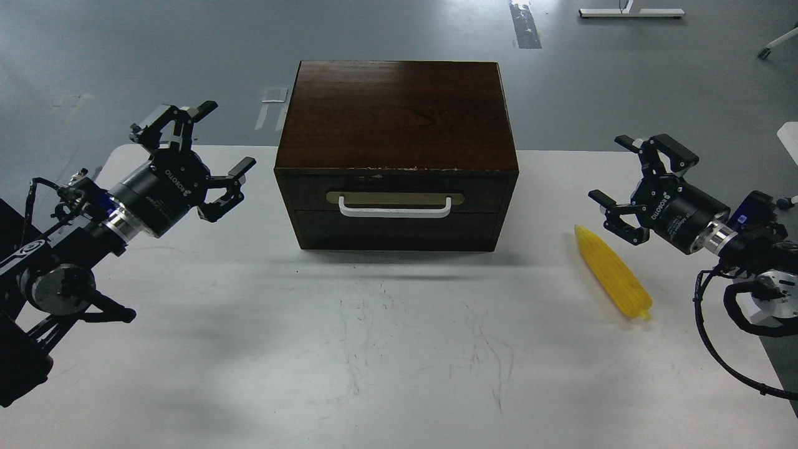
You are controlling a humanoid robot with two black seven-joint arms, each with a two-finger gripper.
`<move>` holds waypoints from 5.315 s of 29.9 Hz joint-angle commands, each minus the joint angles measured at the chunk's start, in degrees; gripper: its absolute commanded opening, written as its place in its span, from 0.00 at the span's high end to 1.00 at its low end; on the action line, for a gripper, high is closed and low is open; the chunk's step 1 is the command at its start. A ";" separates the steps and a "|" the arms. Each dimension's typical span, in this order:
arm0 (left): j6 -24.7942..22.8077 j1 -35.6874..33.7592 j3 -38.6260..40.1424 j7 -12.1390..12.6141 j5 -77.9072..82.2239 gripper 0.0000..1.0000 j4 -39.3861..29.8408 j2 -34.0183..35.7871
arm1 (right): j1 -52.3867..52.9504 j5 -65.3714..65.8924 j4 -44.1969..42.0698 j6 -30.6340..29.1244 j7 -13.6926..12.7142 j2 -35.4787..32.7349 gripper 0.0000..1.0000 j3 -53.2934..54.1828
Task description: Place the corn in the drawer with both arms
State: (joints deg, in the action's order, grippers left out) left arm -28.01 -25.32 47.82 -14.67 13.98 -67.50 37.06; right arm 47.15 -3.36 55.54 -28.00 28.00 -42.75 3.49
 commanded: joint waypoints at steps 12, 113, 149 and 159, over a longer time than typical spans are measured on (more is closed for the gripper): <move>0.01 -3.23 0.35 0.08 0.17 0.02 0.00 4.93 | 0.13 0.02 0.09 0.00 0.00 -0.49 0.00 0.29; 0.01 -58.88 -61.35 -13.33 105.81 0.02 -3.25 -18.61 | 0.05 0.11 -0.88 0.00 0.00 -1.20 0.00 1.70; 0.01 -61.25 -60.92 -13.33 105.29 0.02 -19.77 -15.44 | -0.04 0.11 -1.31 0.00 0.00 -1.11 0.00 1.70; 0.01 -63.54 -56.70 -13.33 104.94 0.02 -20.65 -14.39 | -0.04 0.11 -1.23 0.00 0.00 -1.11 0.00 1.70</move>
State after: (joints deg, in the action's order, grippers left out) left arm -27.99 -88.61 -10.95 -28.00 119.28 -87.73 22.20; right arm 47.11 -3.25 54.25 -28.00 28.00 -43.86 5.19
